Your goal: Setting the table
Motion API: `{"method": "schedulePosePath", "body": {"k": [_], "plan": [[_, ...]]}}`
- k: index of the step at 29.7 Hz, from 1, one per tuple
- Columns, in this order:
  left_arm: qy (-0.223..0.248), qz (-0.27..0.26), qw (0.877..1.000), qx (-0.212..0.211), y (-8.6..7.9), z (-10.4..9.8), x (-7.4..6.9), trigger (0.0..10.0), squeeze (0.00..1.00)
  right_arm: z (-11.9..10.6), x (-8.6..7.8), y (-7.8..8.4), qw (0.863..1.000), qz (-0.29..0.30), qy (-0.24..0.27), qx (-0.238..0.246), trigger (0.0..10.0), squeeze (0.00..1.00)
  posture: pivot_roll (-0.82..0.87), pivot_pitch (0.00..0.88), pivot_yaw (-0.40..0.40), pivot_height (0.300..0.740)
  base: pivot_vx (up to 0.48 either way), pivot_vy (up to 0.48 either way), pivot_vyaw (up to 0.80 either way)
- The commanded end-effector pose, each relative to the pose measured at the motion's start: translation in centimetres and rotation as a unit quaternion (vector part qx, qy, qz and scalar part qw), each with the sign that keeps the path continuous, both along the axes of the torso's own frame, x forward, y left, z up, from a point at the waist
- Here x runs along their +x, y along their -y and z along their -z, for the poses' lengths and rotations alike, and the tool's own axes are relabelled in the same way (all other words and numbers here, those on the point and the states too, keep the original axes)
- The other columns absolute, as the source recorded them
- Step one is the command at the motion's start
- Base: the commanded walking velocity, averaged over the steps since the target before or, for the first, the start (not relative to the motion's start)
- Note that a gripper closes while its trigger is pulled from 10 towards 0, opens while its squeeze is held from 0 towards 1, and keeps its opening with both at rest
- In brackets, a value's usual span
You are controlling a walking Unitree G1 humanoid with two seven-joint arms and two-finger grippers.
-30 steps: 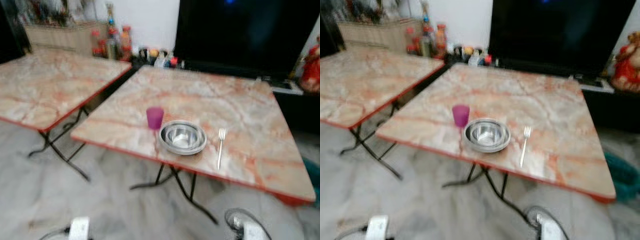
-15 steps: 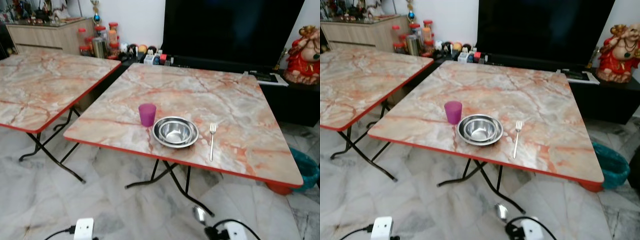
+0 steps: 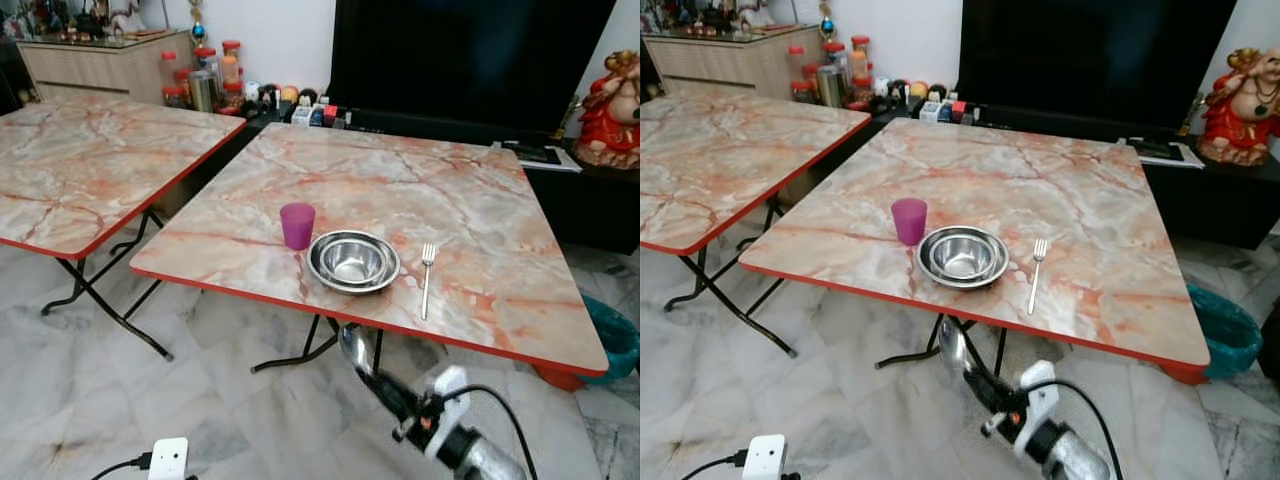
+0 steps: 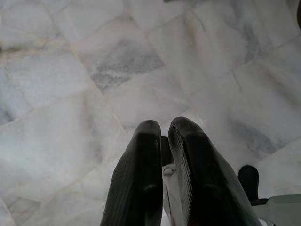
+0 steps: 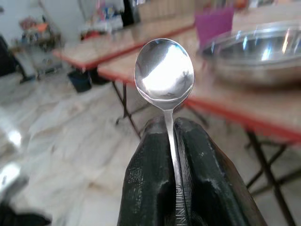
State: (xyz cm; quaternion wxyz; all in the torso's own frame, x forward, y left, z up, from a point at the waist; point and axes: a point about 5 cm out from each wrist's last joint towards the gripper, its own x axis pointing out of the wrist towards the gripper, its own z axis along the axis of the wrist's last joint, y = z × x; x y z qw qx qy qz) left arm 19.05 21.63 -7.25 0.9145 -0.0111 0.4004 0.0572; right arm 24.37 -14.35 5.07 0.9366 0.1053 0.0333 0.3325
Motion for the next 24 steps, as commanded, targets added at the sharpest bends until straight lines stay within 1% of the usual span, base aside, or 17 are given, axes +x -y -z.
{"method": "schedulePosePath", "body": {"k": [1, 3, 4, 5, 6, 7, 9, 10, 11, 12, 13, 14, 15, 18, 19, 21, 24], "plan": [[-0.009, -0.008, 1.000, -0.002, -0.2, 0.2, -0.4, 10.0, 0.00, -1.2, 0.8, 0.3, 1.000, 0.020, 0.018, 0.010, 10.0, 0.00, -0.07, 0.001, -0.044, 0.740, 0.000, 0.000, 0.00], [-0.009, -0.008, 1.000, -0.002, -0.2, 0.2, -0.4, 10.0, 0.00, -2.9, 1.7, 0.7, 0.997, 0.054, 0.037, 0.032, 10.0, 0.00, -0.07, 0.000, -0.042, 0.740, 0.000, 0.000, 0.00], [-0.008, -0.008, 1.000, -0.002, -0.2, 0.2, -0.3, 10.0, 0.00, -3.6, 2.3, 1.1, 0.995, 0.079, 0.045, 0.034, 10.0, 0.00, -0.07, 0.000, -0.041, 0.740, 0.000, 0.000, 0.00], [-0.008, -0.008, 1.000, -0.002, -0.2, 0.2, -0.3, 10.0, 0.00, -4.0, 2.5, 1.3, 0.994, 0.095, 0.049, 0.034, 10.0, 0.00, -0.07, 0.000, -0.041, 0.740, 0.000, 0.000, 0.00], [-0.008, -0.008, 1.000, -0.002, -0.2, 0.2, -0.3, 10.0, 0.00, -4.0, 2.5, 1.3, 0.994, 0.095, 0.049, 0.034, 10.0, 0.00, -0.07, 0.000, -0.041, 0.740, 0.000, 0.000, 0.00], [-0.007, -0.008, 1.000, -0.002, -0.2, 0.1, -0.3, 10.0, 0.00, -4.6, 3.0, 1.7, 0.990, 0.119, 0.057, 0.039, 10.0, 0.00, -0.07, 0.002, -0.039, 0.740, 0.000, 0.000, 0.00], [-0.004, -0.009, 1.000, -0.001, -0.2, 0.1, -0.2, 10.0, 0.00, -5.6, 4.1, 2.8, 0.977, 0.197, 0.067, 0.033, 10.0, 0.00, -0.07, 0.000, -0.039, 0.740, 0.000, 0.000, 0.00], [-0.003, -0.009, 1.000, -0.001, -0.2, 0.0, -0.1, 10.0, 0.00, -5.8, 4.4, 3.1, 0.972, 0.225, 0.068, 0.025, 10.0, 0.00, -0.07, 0.001, -0.037, 0.740, 0.000, 0.000, 0.00], [-0.003, -0.009, 1.000, -0.001, -0.2, 0.0, -0.1, 10.0, 0.00, -5.8, 4.4, 3.1, 0.972, 0.225, 0.068, 0.025, 10.0, 0.00, -0.07, 0.001, -0.037, 0.740, 0.000, 0.000, 0.00], [-0.002, -0.009, 1.000, 0.000, -0.2, 0.0, -0.1, 10.0, 0.00, -6.1, 4.6, 3.3, 0.966, 0.246, 0.075, 0.017, 10.0, 0.00, -0.07, 0.004, -0.038, 0.740, 0.000, 0.000, 0.00], [-0.002, -0.009, 1.000, 0.000, -0.2, 0.0, -0.1, 10.0, 0.00, -6.1, 4.6, 3.3, 0.966, 0.246, 0.075, 0.017, 10.0, 0.00, -0.07, 0.004, -0.038, 0.740, 0.000, 0.000, 0.00], [-0.002, -0.010, 1.000, 0.000, -0.3, 0.0, -0.1, 10.0, 0.00, -6.3, 4.8, 3.4, 0.962, 0.261, 0.076, 0.015, 10.0, 0.00, -0.06, 0.002, -0.039, 0.740, 0.000, 0.000, 0.00], [-0.002, -0.010, 1.000, 0.000, -0.3, 0.0, -0.1, 10.0, 0.00, -6.3, 4.8, 3.4, 0.962, 0.261, 0.076, 0.015, 10.0, 0.00, -0.06, 0.002, -0.039, 0.740, 0.000, 0.000, 0.00], [-0.001, -0.012, 1.000, -0.001, -0.2, 0.0, -0.1, 10.0, 0.00, -5.9, 5.8, 4.2, 0.940, 0.338, 0.035, -0.005, 10.0, 0.00, -0.07, 0.005, -0.040, 0.740, 0.000, 0.000, 0.00], [-0.001, -0.013, 1.000, -0.002, -0.1, 0.0, -0.1, 10.0, 0.00, -5.7, 6.3, 4.0, 0.933, 0.357, 0.024, -0.033, 10.0, 0.00, -0.06, 0.005, -0.040, 0.740, 0.000, 0.000, 0.00], [0.000, -0.013, 1.000, -0.002, -0.1, 0.0, -0.1, 10.0, 0.00, -5.8, 6.4, 3.8, 0.934, 0.356, 0.027, -0.035, 10.0, 0.00, -0.06, 0.006, -0.040, 0.740, 0.000, 0.000, 0.00], [0.001, -0.014, 1.000, -0.003, -0.1, 0.0, -0.1, 10.0, 0.00, -6.2, 6.8, 2.4, 0.940, 0.339, 0.034, -0.036, 10.0, 0.00, -0.06, 0.005, -0.042, 0.740, 0.000, 0.000, 0.00]]}}
